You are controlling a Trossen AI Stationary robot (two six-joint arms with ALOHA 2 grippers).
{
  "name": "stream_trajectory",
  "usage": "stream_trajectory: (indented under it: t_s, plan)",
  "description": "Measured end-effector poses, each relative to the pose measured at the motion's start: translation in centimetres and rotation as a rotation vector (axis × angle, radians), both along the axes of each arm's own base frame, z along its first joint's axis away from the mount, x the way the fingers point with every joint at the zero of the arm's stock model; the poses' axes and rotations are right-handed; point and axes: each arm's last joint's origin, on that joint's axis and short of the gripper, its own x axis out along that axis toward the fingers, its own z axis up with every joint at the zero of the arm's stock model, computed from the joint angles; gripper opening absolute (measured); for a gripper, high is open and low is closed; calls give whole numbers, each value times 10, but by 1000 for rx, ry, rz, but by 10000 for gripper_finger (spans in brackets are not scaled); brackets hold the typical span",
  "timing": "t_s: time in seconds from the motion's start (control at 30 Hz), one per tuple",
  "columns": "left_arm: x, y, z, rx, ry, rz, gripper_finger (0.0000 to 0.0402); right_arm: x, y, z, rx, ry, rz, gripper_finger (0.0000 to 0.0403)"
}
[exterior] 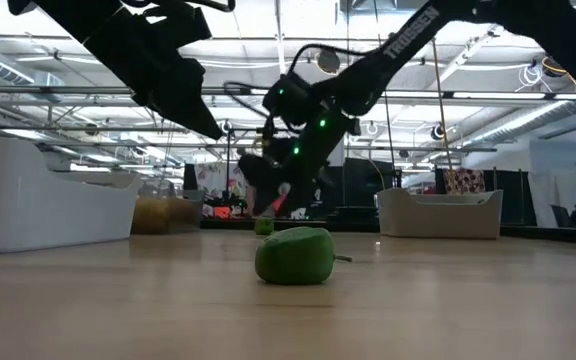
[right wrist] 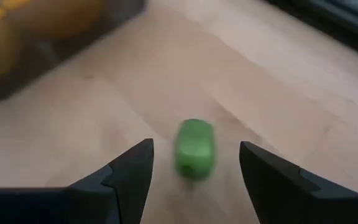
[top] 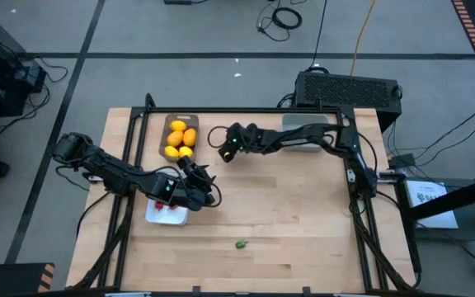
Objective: Sort produce into baskets
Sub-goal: Put the top green chili pepper into the gray bin
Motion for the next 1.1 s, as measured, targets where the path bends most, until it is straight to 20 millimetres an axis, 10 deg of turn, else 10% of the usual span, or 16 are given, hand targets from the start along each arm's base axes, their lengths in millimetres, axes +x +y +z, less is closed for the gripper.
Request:
stream_trajectory:
  t_s: [0.6, 1.1]
  plan:
    - [0, 0, 0, 0, -1, 0, 219, 7, 12, -32, -63, 65, -52, 192]
    - [0, 0, 0, 10, 8, -9, 219, 7, 16, -20, 9, 36, 42, 63]
